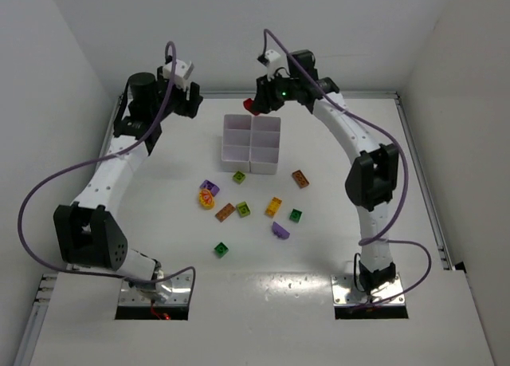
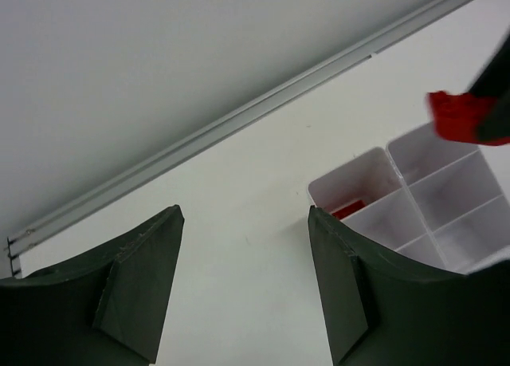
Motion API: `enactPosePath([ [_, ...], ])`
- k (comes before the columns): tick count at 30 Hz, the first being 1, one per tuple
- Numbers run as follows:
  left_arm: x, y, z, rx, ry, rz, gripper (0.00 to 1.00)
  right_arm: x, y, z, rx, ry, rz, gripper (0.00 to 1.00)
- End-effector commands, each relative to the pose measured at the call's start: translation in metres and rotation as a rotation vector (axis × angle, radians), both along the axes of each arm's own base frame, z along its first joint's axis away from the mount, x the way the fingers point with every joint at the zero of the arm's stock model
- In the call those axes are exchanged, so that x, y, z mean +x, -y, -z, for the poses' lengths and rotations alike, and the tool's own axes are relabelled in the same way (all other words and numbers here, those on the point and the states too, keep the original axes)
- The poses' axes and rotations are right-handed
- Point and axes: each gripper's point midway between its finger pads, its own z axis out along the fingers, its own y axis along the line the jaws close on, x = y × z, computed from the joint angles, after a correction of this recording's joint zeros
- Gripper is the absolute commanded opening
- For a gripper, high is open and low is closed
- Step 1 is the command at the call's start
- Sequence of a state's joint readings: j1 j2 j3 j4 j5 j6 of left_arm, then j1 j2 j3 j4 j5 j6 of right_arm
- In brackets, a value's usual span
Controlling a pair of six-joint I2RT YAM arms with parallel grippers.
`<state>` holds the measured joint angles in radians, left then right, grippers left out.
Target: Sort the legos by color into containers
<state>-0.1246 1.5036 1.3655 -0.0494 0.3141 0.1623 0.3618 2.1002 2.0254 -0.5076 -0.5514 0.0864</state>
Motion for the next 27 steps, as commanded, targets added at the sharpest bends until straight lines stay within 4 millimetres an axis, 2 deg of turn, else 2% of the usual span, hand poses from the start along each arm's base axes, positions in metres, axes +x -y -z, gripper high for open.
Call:
enactPosePath([
  [1,-0.019,-0.01,0.005,-0.069,-0.051,-0.052,0.7,0.014,-0.021,0.012,-0.06,0.05,-0.072,0.0],
  [2,-0.024,-0.016,0.008,-0.068,-0.06,-0.063,0.7,0.024,-0.023,0.002,-0.063,0.096,-0.068,0.0],
  [3,-0.024,-0.021,0.014,-0.067,-0.072,-0.076,0.7,0.029,-0.03,0.017,-0.086,0.1,-0.079,0.0],
  [4,-0.028,-0.021,0.01,-0.077,-0.075,-0.078,0.7,0.032,-0.03,0.019,-0.094,0.108,-0.087,0.0],
  [7,-0.035,-0.028,0.018,-0.087,-0.1,-0.089,0.7,0.035,-0.04,0.025,-0.132,0.153,-0.098,0.04],
  [8,-0.037,-0.028,0.014,-0.088,-0.09,-0.088,0.7,0.038,-0.039,0.024,-0.141,0.171,-0.093,0.06],
  [9,-0.039,-0.028,0.021,-0.086,-0.109,-0.089,0.7,0.04,-0.038,0.031,-0.15,0.163,-0.086,0.12],
  [11,-0.045,-0.029,0.02,-0.076,-0.105,-0.087,0.7,0.04,-0.041,0.034,-0.167,0.183,-0.099,0.16],
  [12,-0.046,-0.029,0.025,-0.065,-0.113,-0.085,0.7,0.041,-0.042,0.04,-0.171,0.174,-0.1,0.16],
  [13,-0.048,-0.029,0.021,-0.066,-0.103,-0.085,0.7,0.04,-0.046,0.043,-0.182,0.187,-0.108,0.17],
  [18,-0.05,-0.03,0.028,-0.056,-0.119,-0.084,0.7,0.042,-0.052,0.045,-0.195,0.231,-0.135,0.17],
  [22,-0.05,-0.031,0.03,-0.053,-0.127,-0.093,0.7,0.034,-0.065,0.051,-0.192,0.236,-0.183,0.17],
  [23,-0.05,-0.031,0.03,-0.053,-0.127,-0.093,0.7,0.035,-0.065,0.056,-0.2,0.236,-0.19,0.19],
  [25,-0.05,-0.031,0.03,-0.053,-0.127,-0.093,0.7,0.036,-0.07,0.05,-0.203,0.265,-0.194,0.2],
  [27,-0.05,-0.031,0.03,-0.053,-0.127,-0.093,0.7,0.042,-0.068,0.059,-0.23,0.269,-0.179,0.21],
])
